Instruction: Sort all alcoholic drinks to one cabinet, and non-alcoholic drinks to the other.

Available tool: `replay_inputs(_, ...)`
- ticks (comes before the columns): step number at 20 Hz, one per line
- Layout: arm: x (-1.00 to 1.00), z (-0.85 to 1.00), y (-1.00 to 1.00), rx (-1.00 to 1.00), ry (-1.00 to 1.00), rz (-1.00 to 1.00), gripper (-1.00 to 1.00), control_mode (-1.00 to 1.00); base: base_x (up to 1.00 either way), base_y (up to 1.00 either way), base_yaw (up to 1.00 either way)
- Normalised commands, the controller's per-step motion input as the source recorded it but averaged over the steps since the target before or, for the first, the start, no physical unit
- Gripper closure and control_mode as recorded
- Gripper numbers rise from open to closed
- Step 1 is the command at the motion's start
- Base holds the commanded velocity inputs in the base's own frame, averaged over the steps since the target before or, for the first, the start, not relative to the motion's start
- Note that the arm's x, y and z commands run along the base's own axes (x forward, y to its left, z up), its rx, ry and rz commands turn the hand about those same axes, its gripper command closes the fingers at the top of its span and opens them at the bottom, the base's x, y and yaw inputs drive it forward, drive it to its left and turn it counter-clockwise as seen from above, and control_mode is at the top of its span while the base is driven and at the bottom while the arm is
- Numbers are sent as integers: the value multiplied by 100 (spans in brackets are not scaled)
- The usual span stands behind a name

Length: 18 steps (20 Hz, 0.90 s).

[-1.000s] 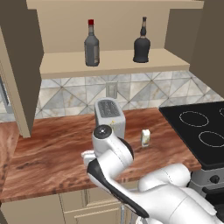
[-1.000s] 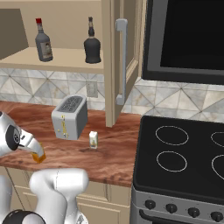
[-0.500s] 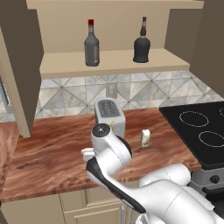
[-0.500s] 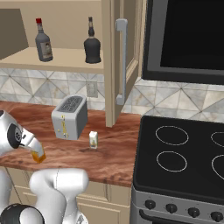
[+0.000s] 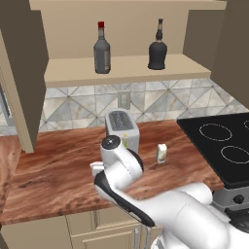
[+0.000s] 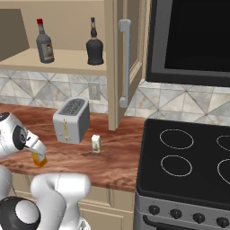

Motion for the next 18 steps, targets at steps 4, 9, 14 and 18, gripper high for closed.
replay_inputs(4,20,-29,6,0,5,-1,-100,-100,0,0,0)
replay_inputs(9,16,-25,6,0,1,-1,-100,-100,0,0,0)
replay_inputs(14,11,-20,7,0,0,-1,-100,-100,0,0,0)
replay_inputs(18,3,-18,5,0,0,-1,100,-100,0,0,0)
